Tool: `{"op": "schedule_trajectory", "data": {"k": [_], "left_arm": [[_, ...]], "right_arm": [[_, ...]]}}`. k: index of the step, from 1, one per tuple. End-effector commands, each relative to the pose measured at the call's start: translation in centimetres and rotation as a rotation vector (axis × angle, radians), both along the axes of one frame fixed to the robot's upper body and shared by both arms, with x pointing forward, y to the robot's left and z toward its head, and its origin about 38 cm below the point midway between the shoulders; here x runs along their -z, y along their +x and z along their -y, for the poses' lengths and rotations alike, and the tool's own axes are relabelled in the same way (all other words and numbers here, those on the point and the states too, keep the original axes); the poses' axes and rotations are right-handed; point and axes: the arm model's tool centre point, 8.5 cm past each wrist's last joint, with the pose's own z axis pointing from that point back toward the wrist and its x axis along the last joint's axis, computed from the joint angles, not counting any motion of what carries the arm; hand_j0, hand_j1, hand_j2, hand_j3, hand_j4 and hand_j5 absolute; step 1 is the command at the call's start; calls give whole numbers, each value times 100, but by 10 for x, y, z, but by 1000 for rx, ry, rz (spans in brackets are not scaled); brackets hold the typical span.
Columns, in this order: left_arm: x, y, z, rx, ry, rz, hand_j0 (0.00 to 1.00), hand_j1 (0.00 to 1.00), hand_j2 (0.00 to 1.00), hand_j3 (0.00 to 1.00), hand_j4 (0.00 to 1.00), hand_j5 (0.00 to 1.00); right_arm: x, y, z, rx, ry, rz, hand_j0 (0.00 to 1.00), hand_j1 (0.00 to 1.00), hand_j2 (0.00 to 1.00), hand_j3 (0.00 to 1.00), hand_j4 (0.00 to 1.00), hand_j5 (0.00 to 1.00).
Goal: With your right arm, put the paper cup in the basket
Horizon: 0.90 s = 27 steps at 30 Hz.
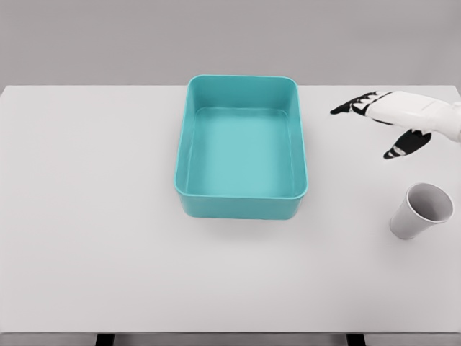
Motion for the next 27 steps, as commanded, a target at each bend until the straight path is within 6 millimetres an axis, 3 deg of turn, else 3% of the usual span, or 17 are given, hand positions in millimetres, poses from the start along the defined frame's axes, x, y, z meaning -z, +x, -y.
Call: {"op": "schedule_trajectory", "data": {"k": [1,6,7,11,13,14,15,17,19,22,27], "left_arm": [[0,0,0,0,0,1,100,100,100,100,100,100],[0,0,0,0,0,0,100,100,100,100,100,100],[0,0,0,0,0,0,100,100,100,100,100,100],[0,0,0,0,0,1,100,100,100,100,100,100],[0,0,0,0,0,1,100,100,100,100,100,100],[0,0,0,0,0,1,100,100,100,100,100,100],[0,0,0,0,0,0,100,100,100,100,100,100],[0,0,0,0,0,1,100,100,100,100,100,100],[0,0,0,0,0,0,100,100,100,100,100,100],[0,-1,0,0,0,-2,100,100,100,100,100,100],[0,0,0,0,0,0,100,100,100,100,100,100]], "right_arm": [[-7,0,2,4,5,15,100,100,100,100,100,100],[-27,3,15,55,35,64,100,100,100,100,100,100],[-38,4,30,99,46,76,100,100,100,100,100,100],[-42,8,90,127,286,2,100,100,100,100,100,100],[-22,2,137,106,317,19,100,100,100,100,100,100],[-8,1,161,188,341,-9,100,100,100,100,100,100],[-3,0,170,219,350,-20,100,100,100,100,100,100],[27,-8,198,321,349,-83,100,100,100,100,100,100],[35,-12,208,356,337,-106,100,100,100,100,100,100],[57,-27,254,522,382,-141,100,100,100,100,100,100],[84,-32,253,543,386,-197,100,100,100,100,100,100]]}}
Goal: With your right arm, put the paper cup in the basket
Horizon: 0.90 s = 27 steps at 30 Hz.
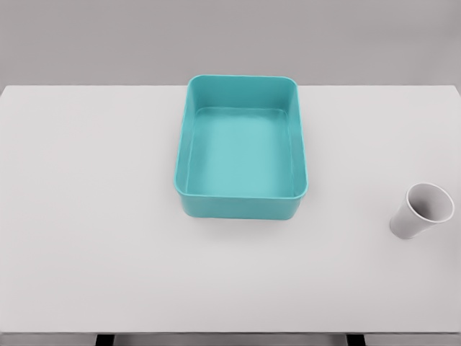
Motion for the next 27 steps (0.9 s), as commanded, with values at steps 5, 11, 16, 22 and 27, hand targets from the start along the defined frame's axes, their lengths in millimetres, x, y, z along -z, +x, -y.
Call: {"op": "schedule_trajectory", "data": {"k": [5,11,16,22,27], "left_arm": [[0,0,0,0,0,0,100,100,100,100,100,100],[0,0,0,0,0,0,100,100,100,100,100,100],[0,0,0,0,0,0,100,100,100,100,100,100],[0,0,0,0,0,1,100,100,100,100,100,100],[0,0,0,0,0,0,100,100,100,100,100,100]], "right_arm": [[19,-6,0,14,26,-36,100,100,100,100,100,100],[32,-9,-14,-25,36,-58,100,100,100,100,100,100],[36,-13,-25,-62,63,-62,100,100,100,100,100,100],[32,-15,-21,-45,87,-52,100,100,100,100,100,100],[33,-18,-19,-2,204,-18,100,100,100,100,100,100]]}}
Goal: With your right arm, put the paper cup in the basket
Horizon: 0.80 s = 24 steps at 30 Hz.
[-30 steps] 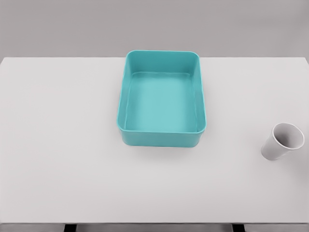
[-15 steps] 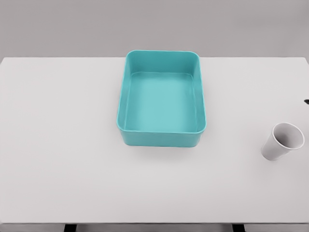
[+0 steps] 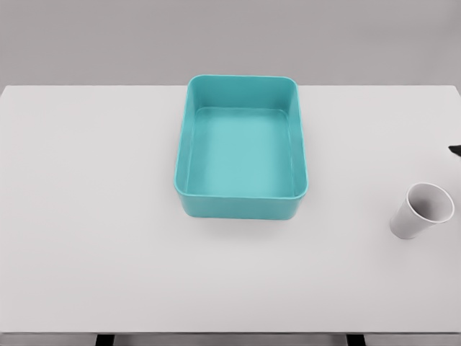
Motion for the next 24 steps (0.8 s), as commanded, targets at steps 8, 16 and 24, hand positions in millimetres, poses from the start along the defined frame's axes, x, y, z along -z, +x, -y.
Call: {"op": "schedule_trajectory", "data": {"k": [8,16,24], "left_arm": [[0,0,0,0,0,0,100,100,100,100,100,100],[0,0,0,0,0,0,100,100,100,100,100,100],[0,0,0,0,0,0,100,100,100,100,100,100]], "right_arm": [[3,14,-19,72,314,110,100,100,100,100,100,100],[10,7,-7,103,288,84,100,100,100,100,100,100],[3,-5,10,111,216,54,100,100,100,100,100,100]]}}
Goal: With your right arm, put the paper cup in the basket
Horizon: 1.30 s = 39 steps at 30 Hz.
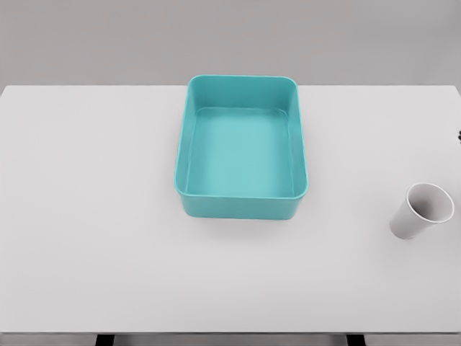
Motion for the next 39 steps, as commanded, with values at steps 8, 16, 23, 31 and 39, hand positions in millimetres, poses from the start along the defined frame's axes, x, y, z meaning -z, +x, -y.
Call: {"op": "schedule_trajectory", "data": {"k": [8,16,23,31,39], "left_arm": [[0,0,0,0,0,0,100,100,100,100,100,100],[0,0,0,0,0,0,100,100,100,100,100,100],[0,0,0,0,0,0,100,100,100,100,100,100],[0,0,0,0,0,0,100,100,100,100,100,100],[0,0,0,0,0,1,100,100,100,100,100,100]], "right_arm": [[-1,-16,-5,-61,-36,-44,100,100,100,100,100,100],[6,-20,-29,-143,-24,-66,100,100,100,100,100,100],[10,-20,-37,-168,-19,-75,100,100,100,100,100,100],[9,-23,-32,-165,-36,-89,100,100,100,100,100,100],[10,-30,-39,-202,-42,-109,100,100,100,100,100,100]]}}
